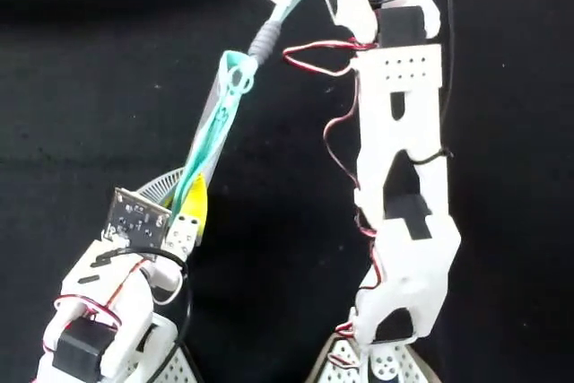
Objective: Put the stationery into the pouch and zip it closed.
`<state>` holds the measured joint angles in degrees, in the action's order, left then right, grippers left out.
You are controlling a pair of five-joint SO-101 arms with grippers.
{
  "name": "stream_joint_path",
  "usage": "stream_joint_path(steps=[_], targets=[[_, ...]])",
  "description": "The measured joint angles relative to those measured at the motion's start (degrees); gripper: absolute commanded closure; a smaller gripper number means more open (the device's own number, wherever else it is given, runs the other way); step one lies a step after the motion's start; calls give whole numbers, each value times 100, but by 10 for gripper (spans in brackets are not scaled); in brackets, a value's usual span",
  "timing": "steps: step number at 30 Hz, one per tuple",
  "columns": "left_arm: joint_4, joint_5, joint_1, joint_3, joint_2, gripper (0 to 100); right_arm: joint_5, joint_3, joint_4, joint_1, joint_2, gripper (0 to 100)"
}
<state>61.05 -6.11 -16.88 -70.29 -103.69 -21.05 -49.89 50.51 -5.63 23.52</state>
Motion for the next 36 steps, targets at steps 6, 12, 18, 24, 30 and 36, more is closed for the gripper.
stream_joint_path(steps=[6,12,18,24,30,36], targets=[[-149,9,9,-9,9,934,0,-9,853,9,-149,985],[-422,18,18,105,44,859,0,-9,1442,-299,-703,985],[-475,18,220,712,9,856,0,-9,1846,-580,-879,985],[-475,18,290,1327,35,856,0,-9,2040,-879,-923,986],[-475,18,290,1371,18,892,0,-9,2040,-1020,-1204,986],[-316,-53,290,1459,35,969,0,-9,2040,-1020,-1266,986]])
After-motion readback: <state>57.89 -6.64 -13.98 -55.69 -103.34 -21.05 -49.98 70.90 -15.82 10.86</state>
